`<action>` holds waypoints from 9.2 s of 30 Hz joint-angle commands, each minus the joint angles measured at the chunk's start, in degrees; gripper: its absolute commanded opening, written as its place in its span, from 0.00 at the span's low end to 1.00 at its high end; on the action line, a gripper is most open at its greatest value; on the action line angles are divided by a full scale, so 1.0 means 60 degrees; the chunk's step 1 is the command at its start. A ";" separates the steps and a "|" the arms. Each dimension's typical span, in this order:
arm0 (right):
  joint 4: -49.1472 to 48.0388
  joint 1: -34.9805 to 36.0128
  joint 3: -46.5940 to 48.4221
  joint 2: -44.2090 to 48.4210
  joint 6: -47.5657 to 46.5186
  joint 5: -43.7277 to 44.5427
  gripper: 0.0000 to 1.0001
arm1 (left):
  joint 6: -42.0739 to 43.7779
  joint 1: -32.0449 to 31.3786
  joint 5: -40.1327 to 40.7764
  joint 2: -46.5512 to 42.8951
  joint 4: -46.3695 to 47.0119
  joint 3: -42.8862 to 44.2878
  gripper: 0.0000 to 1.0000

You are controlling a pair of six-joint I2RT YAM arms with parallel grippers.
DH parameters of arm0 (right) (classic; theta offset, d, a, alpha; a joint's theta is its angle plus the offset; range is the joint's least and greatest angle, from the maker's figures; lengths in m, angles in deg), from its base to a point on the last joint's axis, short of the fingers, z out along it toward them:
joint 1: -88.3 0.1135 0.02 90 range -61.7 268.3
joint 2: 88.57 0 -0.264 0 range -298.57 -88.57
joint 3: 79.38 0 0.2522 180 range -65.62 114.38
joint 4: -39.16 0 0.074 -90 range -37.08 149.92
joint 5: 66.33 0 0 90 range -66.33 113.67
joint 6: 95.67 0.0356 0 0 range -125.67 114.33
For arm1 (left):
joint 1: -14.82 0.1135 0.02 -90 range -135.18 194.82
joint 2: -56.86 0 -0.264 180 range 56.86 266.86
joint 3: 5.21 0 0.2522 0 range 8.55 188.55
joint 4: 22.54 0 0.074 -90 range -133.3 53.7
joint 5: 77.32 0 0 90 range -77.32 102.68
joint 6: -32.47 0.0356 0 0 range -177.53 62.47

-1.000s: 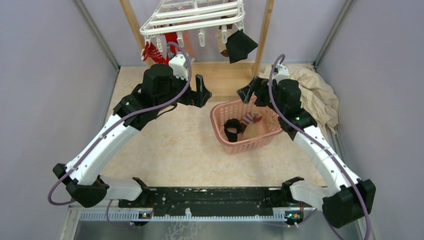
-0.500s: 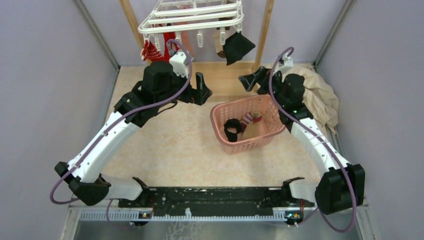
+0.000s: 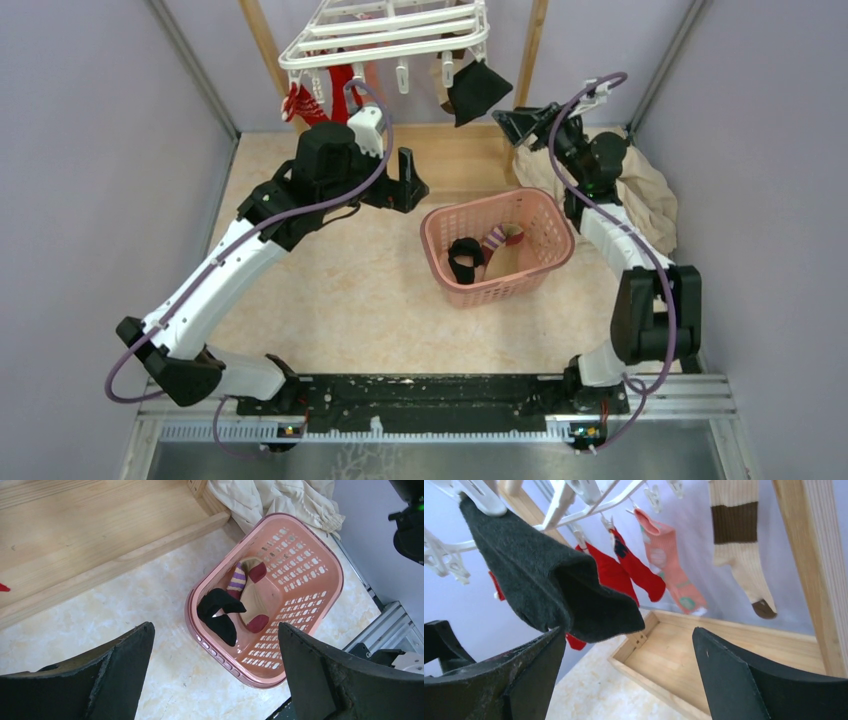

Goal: Remove the socks clipped to the hanger
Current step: Remove the sock from the hanger, then place the sock in the bin.

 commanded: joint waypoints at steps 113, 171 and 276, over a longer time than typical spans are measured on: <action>0.4014 0.5781 0.1295 0.0549 -0.4674 0.2901 0.00 | 0.0064 -0.0361 0.3009 0.0259 0.6442 -0.0844 0.91; 0.4459 0.6039 0.0851 0.0878 -0.4952 0.2966 0.00 | 0.0856 -0.0387 0.2946 0.0930 1.0147 -0.1722 0.43; 1.1208 0.3911 0.1825 0.2608 -0.4685 0.5442 0.66 | 0.0197 -0.0189 0.3085 -0.0660 0.8468 -0.2949 0.62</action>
